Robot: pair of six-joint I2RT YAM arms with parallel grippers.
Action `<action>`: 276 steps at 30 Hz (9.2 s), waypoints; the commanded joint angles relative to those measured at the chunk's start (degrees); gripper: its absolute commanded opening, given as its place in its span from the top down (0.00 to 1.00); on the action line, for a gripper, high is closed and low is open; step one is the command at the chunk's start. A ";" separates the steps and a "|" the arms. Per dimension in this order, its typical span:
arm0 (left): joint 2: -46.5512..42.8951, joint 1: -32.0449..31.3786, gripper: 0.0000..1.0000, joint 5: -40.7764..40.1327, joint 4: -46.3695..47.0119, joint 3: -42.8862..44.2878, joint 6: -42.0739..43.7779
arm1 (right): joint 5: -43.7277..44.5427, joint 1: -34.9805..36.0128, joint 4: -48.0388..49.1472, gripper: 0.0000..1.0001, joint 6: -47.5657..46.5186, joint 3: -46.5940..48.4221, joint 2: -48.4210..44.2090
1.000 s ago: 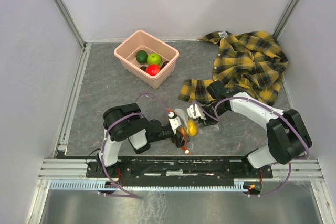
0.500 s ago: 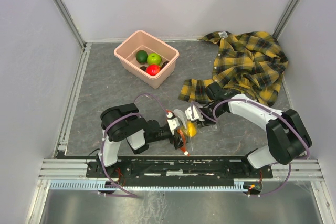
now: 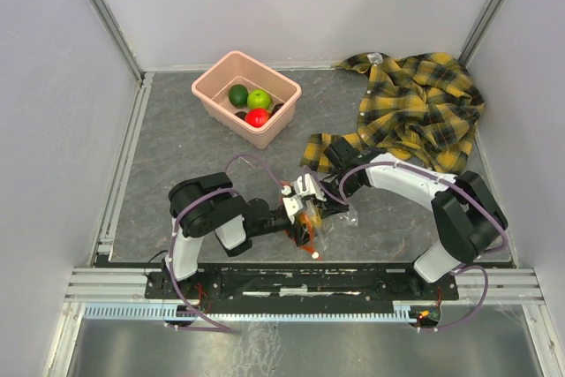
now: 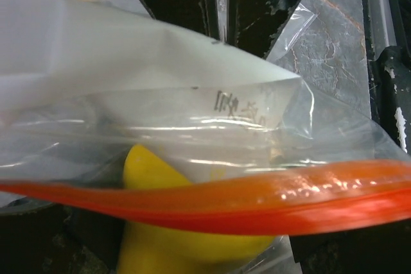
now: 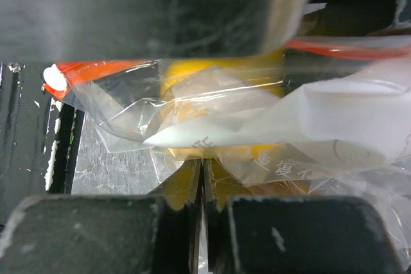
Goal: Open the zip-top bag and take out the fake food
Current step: Pick up the fake fruit from the zipper food storage bag, then place the fake fruit in the bin, then pick up the fake fruit from the zipper food storage bag.
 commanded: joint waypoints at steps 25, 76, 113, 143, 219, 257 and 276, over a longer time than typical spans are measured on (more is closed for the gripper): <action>-6.68 5.64 0.32 -0.27 11.24 -6.38 -6.66 | 4.67 -10.46 -1.57 0.98 -7.15 -0.68 -4.19; -47.32 9.49 0.60 -0.14 -65.60 3.17 -25.25 | 4.60 -11.24 -1.69 0.98 -8.35 -1.48 -4.72; -57.74 20.70 0.60 5.50 -92.98 22.02 -25.02 | 4.69 -11.30 -1.73 0.98 -8.48 -1.59 -4.66; -48.48 31.10 0.64 8.26 -91.18 37.03 -23.61 | 4.08 -11.44 -2.30 0.97 -9.30 -1.68 -4.45; -24.81 41.78 0.01 -10.61 -80.74 57.97 -17.78 | 3.46 -11.43 -3.13 0.96 -10.10 -1.69 -4.41; -66.68 25.43 0.80 6.87 -85.86 5.34 -42.67 | 0.30 -11.44 -5.86 0.95 -12.38 -1.25 -5.82; -52.28 16.16 0.78 2.14 -60.63 -2.44 -51.34 | -4.39 -11.35 -9.59 0.95 -16.70 -1.31 -6.69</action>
